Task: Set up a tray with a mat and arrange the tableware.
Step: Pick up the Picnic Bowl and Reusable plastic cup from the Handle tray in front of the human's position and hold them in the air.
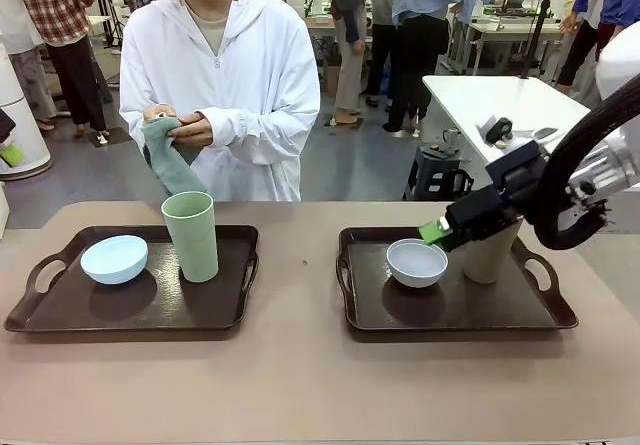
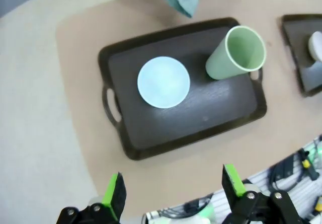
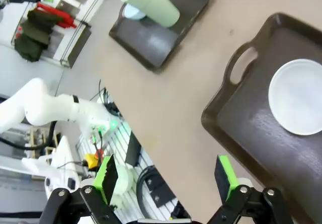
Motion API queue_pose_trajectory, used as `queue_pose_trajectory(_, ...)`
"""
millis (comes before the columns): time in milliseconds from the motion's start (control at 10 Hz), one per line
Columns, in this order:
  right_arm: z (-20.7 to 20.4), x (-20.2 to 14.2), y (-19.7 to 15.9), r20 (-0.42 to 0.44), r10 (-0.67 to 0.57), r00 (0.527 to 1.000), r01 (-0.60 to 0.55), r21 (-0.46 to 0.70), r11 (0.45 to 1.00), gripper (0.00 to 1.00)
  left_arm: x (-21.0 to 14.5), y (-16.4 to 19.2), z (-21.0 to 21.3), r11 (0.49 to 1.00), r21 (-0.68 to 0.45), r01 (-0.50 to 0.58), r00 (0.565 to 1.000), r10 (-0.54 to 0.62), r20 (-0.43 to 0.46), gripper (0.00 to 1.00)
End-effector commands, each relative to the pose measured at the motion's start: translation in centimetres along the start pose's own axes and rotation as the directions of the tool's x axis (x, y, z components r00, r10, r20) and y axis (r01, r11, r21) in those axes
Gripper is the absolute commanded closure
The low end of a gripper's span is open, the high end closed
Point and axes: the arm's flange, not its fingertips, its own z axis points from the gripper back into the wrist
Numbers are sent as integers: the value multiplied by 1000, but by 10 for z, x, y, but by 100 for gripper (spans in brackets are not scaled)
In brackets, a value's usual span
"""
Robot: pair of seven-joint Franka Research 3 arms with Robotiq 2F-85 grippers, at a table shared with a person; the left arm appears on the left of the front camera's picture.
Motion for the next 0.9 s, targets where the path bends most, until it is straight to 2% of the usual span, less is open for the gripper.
queue_pose_trajectory(0,8,3,6,31,-2,1000,2,-22,1000,0,-3,7,4,999,-18,32,999,-32,16,0)
queue_pose_trajectory(400,7,2,2,16,6,1000,-5,-15,1000,0,-2,6,2,1000,-26,10,1000,-9,10,0)
queue_pose_trajectory(500,-10,21,2,-10,145,989,-146,-82,986,0,10,-4,-16,999,31,30,999,-29,-36,0)
queue_pose_trajectory(600,-37,45,4,-101,253,962,-265,-123,956,0,19,-10,-20,996,85,22,999,-19,-31,0)
queue_pose_trajectory(800,-85,95,6,-180,421,889,-447,-137,884,0,25,-16,-31,984,177,9,1000,-7,-14,0)
